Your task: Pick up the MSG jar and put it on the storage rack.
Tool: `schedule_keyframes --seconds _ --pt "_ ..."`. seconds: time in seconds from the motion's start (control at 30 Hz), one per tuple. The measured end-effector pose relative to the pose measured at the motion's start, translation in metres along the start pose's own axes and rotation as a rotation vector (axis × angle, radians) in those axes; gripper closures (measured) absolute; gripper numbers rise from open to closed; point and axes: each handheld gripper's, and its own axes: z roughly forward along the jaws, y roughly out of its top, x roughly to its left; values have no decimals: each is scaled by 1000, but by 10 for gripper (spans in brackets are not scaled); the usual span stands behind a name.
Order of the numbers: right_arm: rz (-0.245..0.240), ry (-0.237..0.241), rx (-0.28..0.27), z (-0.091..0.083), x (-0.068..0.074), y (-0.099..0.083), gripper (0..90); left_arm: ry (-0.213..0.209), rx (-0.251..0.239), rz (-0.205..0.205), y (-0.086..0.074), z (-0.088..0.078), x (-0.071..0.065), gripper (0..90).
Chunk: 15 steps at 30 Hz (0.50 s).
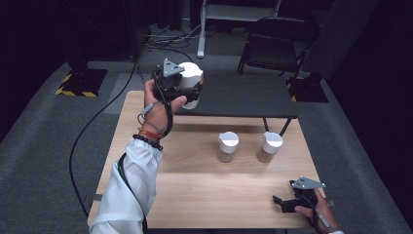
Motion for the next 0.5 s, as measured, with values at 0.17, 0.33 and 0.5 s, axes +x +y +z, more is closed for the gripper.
schedule_keyframes --seconds 0.17,0.33,0.5 --pt "1 0 -1 0 0 0 0 16 0 -21 4 7 7 302" --pt "1 0 -1 0 0 0 0 39 -2 -15 6 13 10 302" --pt "-1 0 -2 0 0 0 0 67 -6 5 9 20 12 302"
